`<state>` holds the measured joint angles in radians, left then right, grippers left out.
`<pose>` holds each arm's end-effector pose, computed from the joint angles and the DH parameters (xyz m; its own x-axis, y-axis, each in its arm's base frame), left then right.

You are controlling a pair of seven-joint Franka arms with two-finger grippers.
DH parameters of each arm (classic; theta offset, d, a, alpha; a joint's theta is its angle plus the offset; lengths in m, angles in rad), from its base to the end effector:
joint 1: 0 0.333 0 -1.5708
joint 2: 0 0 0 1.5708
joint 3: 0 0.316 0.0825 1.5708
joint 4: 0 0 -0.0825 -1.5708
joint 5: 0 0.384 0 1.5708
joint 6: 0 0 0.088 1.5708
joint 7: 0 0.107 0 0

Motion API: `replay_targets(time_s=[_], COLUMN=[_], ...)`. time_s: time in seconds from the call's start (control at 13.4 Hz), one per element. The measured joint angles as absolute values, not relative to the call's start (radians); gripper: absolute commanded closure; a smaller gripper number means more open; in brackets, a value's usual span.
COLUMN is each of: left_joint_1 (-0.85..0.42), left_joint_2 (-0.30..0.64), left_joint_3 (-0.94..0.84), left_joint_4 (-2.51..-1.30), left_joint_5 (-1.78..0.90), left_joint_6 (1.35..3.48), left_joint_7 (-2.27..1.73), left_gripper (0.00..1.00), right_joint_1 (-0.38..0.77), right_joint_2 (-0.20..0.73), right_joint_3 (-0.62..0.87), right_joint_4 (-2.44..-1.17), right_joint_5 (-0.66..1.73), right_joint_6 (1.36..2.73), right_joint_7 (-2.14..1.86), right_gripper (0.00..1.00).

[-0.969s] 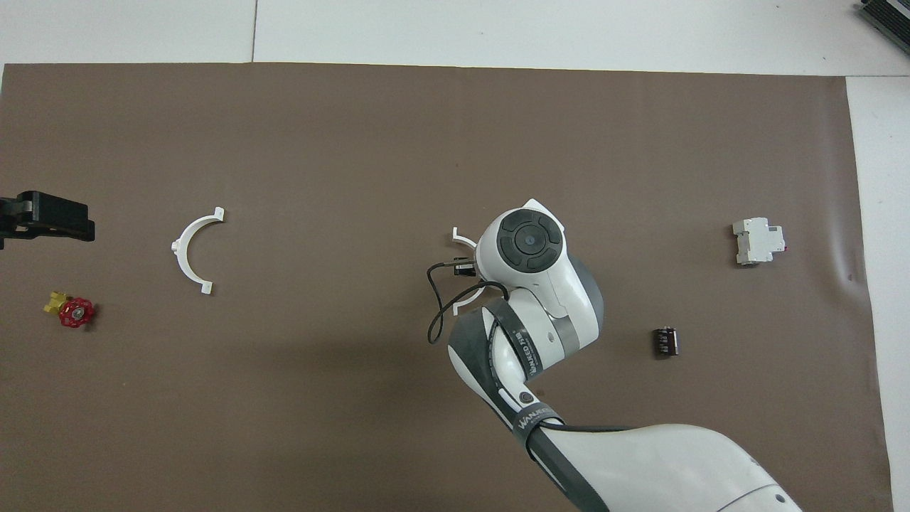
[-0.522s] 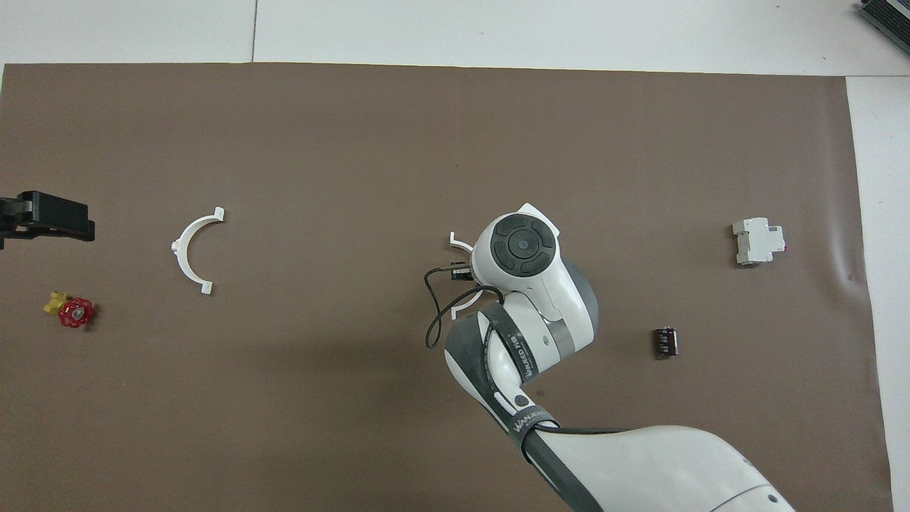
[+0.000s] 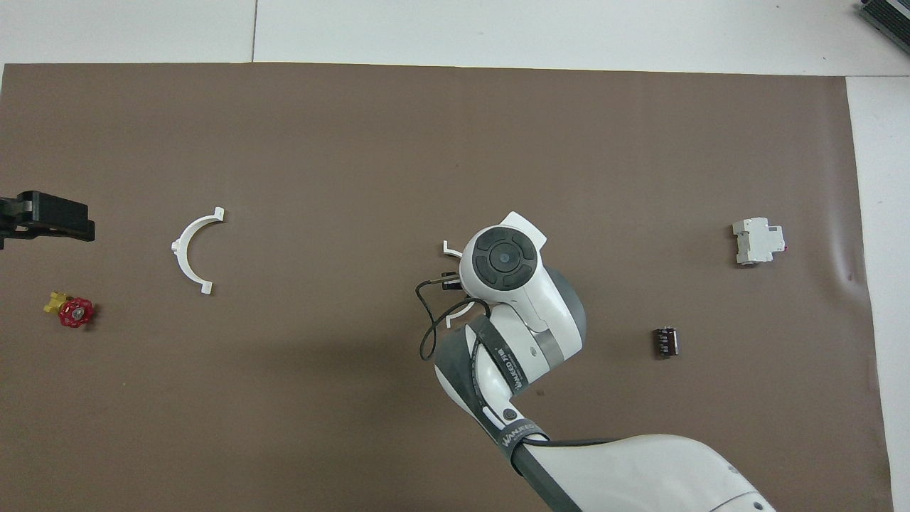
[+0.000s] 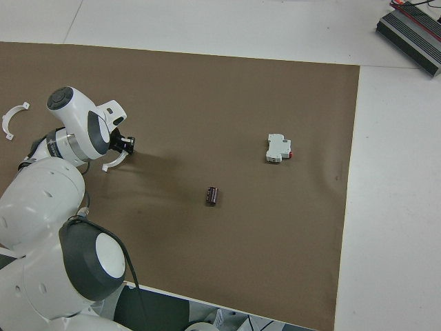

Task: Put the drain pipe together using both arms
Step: 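Release the clamp half and withdraw the right gripper to its side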

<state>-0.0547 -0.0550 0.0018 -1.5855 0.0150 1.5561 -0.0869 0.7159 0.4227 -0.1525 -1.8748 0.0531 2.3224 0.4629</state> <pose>0.5354 -0.0267 0.6463 0.9991 0.0342 0.0268 0.0346 -0.9993 -0.0126 0.5353 0.3462 0.2919 0.9962 0.0790 0.0375 0.0788 -0.9969 0.0064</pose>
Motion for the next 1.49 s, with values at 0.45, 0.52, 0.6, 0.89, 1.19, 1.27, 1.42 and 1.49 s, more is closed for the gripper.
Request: replay_targets(time_s=[0.45, 0.52, 0.6, 0.89, 1.19, 1.27, 1.42, 1.49], left_joint_1=[-0.055, -0.055, -0.055, -0.058, -0.056, -0.055, -0.05, -0.035], left_joint_2=[-0.055, -0.055, -0.055, -0.055, -0.055, -0.057, -0.072, -0.092], left_joint_3=[0.002, 0.002, 0.002, -0.012, -0.002, 0.002, 0.012, 0.016], left_joint_4=[-1.586, -1.586, -1.586, -1.586, -1.588, -1.59, -1.636, -1.696], left_joint_5=[0.015, 0.015, 0.015, 0.015, 0.015, 0.015, 0.023, 0.026], left_joint_6=[1.556, 1.556, 1.556, 1.538, 1.522, 1.517, 1.565, 1.642], left_joint_7=[-0.087, -0.087, -0.087, -0.087, -0.087, -0.088, -0.094, -0.095], left_gripper=[0.0, 0.0, 0.0, 0.0, 0.0, 0.0, 0.0, 0.0], right_joint_1=[0.682, 0.648, 0.603, 0.403, 0.234, 0.205, 0.171, 0.164], right_joint_2=[0.37, 0.335, 0.294, 0.153, 0.069, 0.047, 0.015, 0.005], right_joint_3=[-0.176, -0.18, -0.181, -0.185, -0.186, -0.187, -0.187, -0.187], right_joint_4=[-1.859, -1.856, -1.855, -1.855, -1.854, -1.849, -1.803, -1.772], right_joint_5=[0.05, 0.049, 0.048, 0.048, 0.048, 0.044, 0.027, 0.02], right_joint_6=[2.314, 2.291, 2.253, 2.081, 1.944, 1.9, 1.771, 1.706], right_joint_7=[0.461, 0.449, 0.421, 0.278, 0.132, 0.111, 0.084, 0.08], right_gripper=[0.0, 0.0, 0.0, 0.0, 0.0, 0.0, 0.0, 0.0])
